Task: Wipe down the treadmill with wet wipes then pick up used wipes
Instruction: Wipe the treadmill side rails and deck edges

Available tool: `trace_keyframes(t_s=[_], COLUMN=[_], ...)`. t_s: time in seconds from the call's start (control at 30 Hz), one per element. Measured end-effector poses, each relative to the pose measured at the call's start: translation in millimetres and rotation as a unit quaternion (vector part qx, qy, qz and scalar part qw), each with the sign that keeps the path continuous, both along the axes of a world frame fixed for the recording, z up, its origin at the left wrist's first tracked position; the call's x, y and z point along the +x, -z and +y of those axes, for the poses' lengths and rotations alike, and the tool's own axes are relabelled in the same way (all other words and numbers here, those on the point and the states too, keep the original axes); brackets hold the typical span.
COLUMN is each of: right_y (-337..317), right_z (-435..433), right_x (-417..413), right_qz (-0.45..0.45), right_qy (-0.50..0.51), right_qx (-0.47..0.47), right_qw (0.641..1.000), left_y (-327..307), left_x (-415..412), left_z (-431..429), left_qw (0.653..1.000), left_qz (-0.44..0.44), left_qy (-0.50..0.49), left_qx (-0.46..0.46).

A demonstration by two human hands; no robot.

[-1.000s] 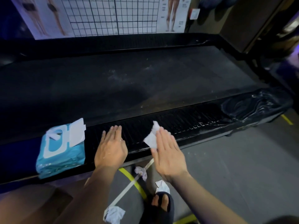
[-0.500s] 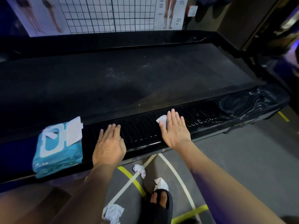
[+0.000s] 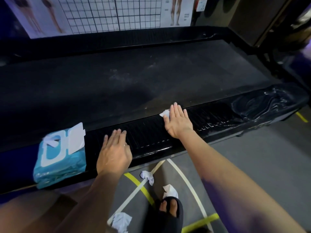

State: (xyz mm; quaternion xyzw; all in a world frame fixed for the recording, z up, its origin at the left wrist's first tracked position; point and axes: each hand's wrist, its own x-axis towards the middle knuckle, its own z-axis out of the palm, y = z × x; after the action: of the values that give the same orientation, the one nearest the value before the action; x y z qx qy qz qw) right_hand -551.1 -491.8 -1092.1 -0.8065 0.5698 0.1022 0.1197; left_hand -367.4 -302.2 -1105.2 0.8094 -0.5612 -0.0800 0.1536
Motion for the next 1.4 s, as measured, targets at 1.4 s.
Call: trace_keyframes(t_s=[1.4], right_y=[-6.5], right_z=[46.4], right_x=[-159.7], right_qz=[-0.017], right_qy=[-0.127], right_qx=[-0.112], right_qw=[0.986], left_y=[-8.3], left_x=[-112.6], left_z=[-87.2], left_qw=[0.994], left_qz=[-0.024], left_qy=[0.061], left_qx=[0.082])
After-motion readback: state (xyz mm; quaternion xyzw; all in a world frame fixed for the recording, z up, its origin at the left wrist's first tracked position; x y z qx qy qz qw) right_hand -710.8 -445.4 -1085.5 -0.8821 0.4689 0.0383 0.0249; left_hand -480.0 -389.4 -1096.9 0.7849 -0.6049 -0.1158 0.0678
